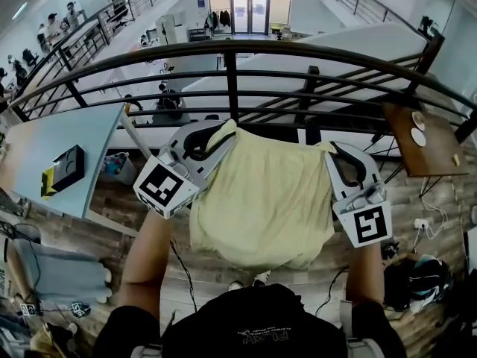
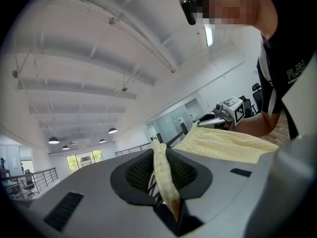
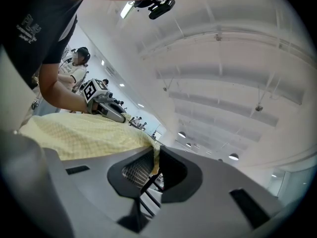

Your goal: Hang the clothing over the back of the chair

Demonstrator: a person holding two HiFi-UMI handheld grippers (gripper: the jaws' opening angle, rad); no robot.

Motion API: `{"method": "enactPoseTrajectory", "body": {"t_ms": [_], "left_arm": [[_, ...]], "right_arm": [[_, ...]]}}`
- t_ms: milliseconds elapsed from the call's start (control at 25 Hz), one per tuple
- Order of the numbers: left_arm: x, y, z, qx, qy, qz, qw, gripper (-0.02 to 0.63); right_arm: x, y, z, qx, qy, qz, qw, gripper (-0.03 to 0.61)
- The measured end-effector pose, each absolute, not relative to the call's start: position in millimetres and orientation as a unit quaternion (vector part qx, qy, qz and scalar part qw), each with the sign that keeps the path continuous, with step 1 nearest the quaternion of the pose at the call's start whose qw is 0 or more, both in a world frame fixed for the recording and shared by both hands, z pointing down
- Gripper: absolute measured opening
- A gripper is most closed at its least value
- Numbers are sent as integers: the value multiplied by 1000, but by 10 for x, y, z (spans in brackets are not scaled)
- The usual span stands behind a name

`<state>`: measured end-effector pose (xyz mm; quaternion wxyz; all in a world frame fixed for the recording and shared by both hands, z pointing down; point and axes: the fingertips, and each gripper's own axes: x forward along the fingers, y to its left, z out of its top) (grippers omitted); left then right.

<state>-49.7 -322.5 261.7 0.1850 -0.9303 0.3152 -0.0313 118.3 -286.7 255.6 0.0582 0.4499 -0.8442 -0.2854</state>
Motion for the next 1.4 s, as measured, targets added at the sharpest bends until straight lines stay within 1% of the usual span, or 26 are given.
{"method": "enactPoseTrajectory", "body": {"t_ms": [320,600,800,1240,1400], "left_arm": [[-499,-3433,2675,-932,314,-36,175,84],[-485,-3681,2905,-932,318,-54,163,86],[-426,-3844,3092,-925,318,-92,185,86],[-296,-4052,3620,-930,277,-168,175,89],[-288,-4084,3810,-935,255,-189,157,89]], "right_arm": [[1183,-3123,2611,434,-857,-269,64,41],[1189,-3384,2874,419,-866,-256,96,41],[1216,-3568,3143,405,-874,-237,127,41],[1315,-3808,3722,372,-882,-200,208,41],[1307,-3812,3953,350,-892,-170,228,41]]}}
